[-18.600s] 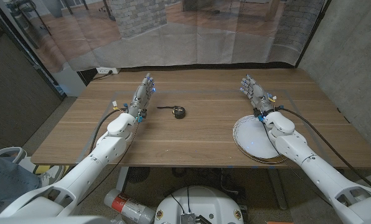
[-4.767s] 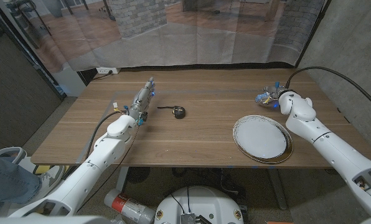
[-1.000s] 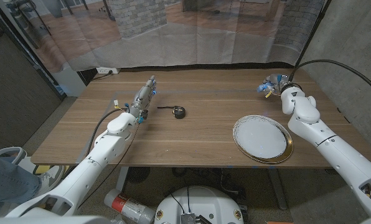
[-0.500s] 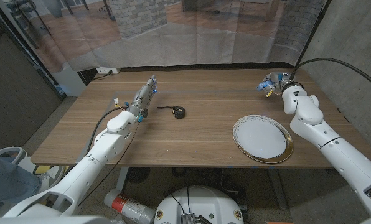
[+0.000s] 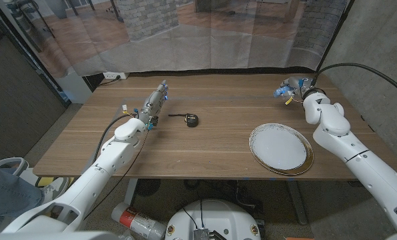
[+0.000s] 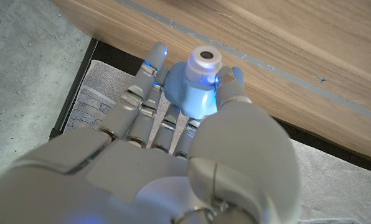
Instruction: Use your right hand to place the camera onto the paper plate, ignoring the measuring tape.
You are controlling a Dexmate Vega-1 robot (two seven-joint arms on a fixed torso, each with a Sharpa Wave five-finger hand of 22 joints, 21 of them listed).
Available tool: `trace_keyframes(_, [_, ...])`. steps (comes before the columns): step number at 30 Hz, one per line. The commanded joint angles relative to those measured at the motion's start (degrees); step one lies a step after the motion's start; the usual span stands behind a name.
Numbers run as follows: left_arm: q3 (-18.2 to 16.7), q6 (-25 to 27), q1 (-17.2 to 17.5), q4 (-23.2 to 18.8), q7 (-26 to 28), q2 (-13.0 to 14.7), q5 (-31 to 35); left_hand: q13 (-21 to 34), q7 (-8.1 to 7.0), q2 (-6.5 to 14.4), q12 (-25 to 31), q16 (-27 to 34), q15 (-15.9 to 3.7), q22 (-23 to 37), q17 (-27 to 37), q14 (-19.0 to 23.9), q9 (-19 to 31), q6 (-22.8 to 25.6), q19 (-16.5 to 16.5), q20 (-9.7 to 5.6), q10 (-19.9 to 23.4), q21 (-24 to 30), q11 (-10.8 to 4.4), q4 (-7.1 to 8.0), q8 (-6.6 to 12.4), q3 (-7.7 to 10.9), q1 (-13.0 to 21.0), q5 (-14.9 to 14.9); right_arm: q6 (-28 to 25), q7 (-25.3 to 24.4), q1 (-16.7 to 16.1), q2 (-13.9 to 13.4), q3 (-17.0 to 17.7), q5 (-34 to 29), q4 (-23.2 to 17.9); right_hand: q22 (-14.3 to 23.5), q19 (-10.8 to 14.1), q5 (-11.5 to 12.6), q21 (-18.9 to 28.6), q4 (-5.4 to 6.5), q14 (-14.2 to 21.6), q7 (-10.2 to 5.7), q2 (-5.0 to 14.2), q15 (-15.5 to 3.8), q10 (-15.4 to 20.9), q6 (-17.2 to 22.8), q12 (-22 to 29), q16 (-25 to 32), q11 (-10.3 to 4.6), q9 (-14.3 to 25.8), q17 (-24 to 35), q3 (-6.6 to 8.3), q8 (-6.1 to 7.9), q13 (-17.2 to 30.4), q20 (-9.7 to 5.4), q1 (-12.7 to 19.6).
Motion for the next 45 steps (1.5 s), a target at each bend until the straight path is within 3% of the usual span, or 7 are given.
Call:
trace_keyframes(1, [-0.2,0.1,0.0,-0.1,-0.1,0.1,0.1,0.2,0.21,0.4,0.1,0.2,-0.13,0.3,0.3,0.0,0.3,0.3,-0.1,0.09,0.0,-0.2,-0.13,-0.12,-0.05,-0.10,0.2,-0.1,1.9,-0.4,-2.2,-0.8,2.0,0.5,-2.2,0.2,0.0,0.3,0.7,0.51,1.5,-0.24,3.66,-8.34,0.5,1.0,0.3,0.0,0.05,1.7,0.3,0.05,0.74,0.2,-2.72,3.6])
trace_keyframes(18, [-0.3,0.1,-0.2,-0.4,0.0,0.2,0.2,0.2,0.30,0.5,0.1,0.2,-0.11,0.3,0.3,0.0,0.3,0.4,-0.1,0.09,0.0,-0.2,-0.11,-0.15,-0.04,-0.21,0.2,-0.1,3.7,-1.5,-6.7,-1.2,5.8,1.5,-5.9,0.4,-0.1,0.3,1.3,0.59,1.5,-0.26,3.68,-8.27,0.7,1.2,0.4,-0.3,-0.01,2.2,0.6,-0.03,1.11,0.5,-2.92,3.7])
trace_keyframes(23, [-0.3,0.2,-0.2,-0.6,0.2,0.3,0.3,0.2,0.11,0.5,0.2,0.2,-1.53,0.3,0.3,0.1,0.3,0.4,0.0,0.10,0.3,-0.2,-0.20,-0.18,-0.03,-0.29,0.3,-0.2,3.9,-2.1,-8.1,-0.9,7.0,1.8,-7.1,0.5,0.1,0.3,1.6,0.60,1.7,-0.24,3.72,-8.24,0.8,1.3,0.5,-0.3,-0.06,2.3,0.7,-0.04,1.23,0.6,-3.03,3.8])
trace_keyframes(45, [-0.4,0.6,0.2,-1.5,0.4,1.0,0.4,0.2,0.04,0.6,0.2,0.2,-1.35,0.3,0.3,0.1,0.3,0.6,0.0,-0.12,0.3,-0.2,-0.28,-0.25,0.01,-0.44,0.4,-0.2,5.5,-2.2,-11.8,-0.8,9.7,1.8,-9.4,0.8,-0.1,0.4,2.8,0.53,2.4,-0.21,4.08,-8.46,2.1,2.0,0.9,-0.4,-0.03,3.1,1.4,0.06,2.00,1.1,-3.10,4.5])
